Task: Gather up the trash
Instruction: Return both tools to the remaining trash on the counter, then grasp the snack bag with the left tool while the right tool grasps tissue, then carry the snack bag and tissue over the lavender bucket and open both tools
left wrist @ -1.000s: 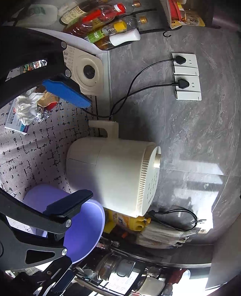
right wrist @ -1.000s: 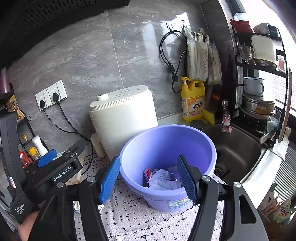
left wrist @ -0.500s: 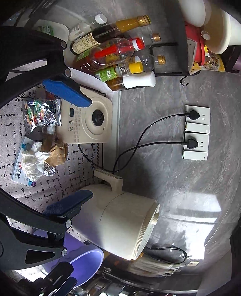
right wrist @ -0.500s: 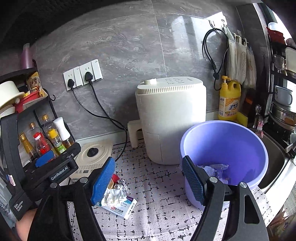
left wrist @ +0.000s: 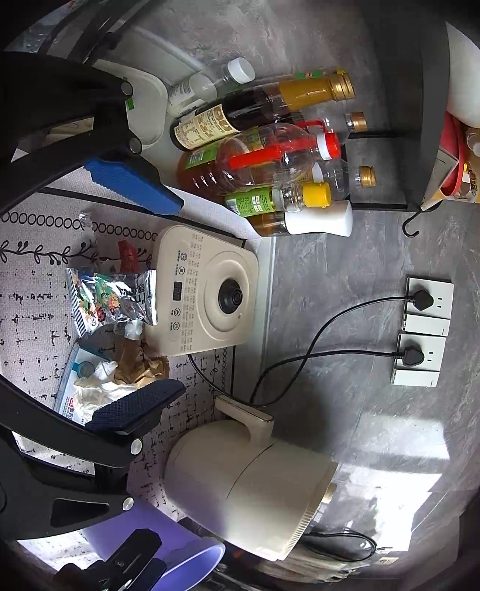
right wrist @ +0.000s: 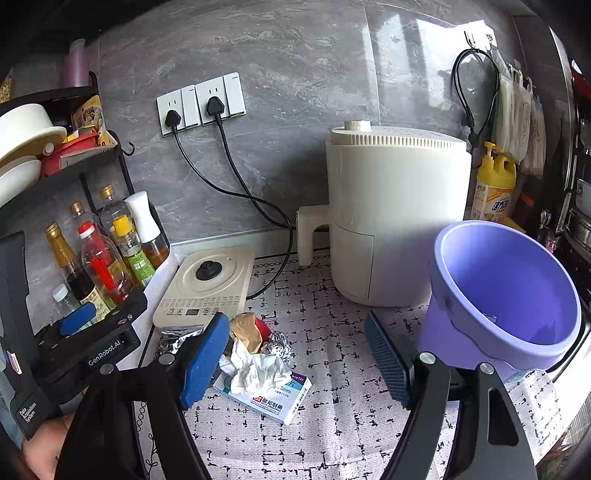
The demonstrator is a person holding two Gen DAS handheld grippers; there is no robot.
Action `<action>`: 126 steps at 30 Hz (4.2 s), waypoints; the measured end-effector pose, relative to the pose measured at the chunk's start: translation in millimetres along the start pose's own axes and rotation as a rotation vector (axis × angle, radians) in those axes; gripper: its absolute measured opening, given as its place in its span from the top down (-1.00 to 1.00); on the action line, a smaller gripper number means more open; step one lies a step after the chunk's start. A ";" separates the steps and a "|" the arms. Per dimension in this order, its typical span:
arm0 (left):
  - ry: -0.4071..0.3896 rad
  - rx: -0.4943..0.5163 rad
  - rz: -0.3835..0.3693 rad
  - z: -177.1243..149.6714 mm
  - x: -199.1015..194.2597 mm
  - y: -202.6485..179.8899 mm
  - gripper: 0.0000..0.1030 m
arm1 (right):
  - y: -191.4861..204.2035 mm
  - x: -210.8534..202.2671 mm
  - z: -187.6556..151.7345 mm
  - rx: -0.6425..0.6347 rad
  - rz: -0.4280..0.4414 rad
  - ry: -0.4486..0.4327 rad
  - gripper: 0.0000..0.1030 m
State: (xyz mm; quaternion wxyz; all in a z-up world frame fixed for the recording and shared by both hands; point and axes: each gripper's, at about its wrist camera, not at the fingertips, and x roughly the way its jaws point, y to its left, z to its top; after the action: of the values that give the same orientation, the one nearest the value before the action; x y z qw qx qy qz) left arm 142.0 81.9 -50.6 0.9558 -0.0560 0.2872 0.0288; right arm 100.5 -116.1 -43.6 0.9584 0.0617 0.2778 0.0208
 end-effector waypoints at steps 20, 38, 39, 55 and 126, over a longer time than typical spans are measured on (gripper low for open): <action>0.173 -0.040 0.161 -61.6 49.3 -2.6 -0.75 | 6.4 66.2 -36.4 -0.097 0.141 0.178 -0.08; 0.276 -0.076 0.198 -79.2 100.3 -9.3 -0.75 | -2.6 116.3 -46.3 -0.091 0.206 0.257 0.00; 0.285 -0.081 0.196 -80.4 101.2 -9.0 -0.74 | -1.8 117.9 -46.8 -0.087 0.208 0.257 0.00; 0.258 -0.076 0.067 -75.7 74.1 -7.2 0.61 | 10.2 122.3 -64.7 -0.101 0.228 0.323 0.81; 0.032 0.246 -0.549 6.9 -31.6 -288.6 0.63 | -220.1 -99.1 25.9 0.257 -0.247 -0.154 -0.24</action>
State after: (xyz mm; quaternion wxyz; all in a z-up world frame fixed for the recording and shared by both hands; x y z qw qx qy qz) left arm 144.6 -204.2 -1.3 0.9228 -0.0159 0.2776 -0.2666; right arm 31.9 -344.4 2.0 0.9563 0.1505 0.2097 -0.1372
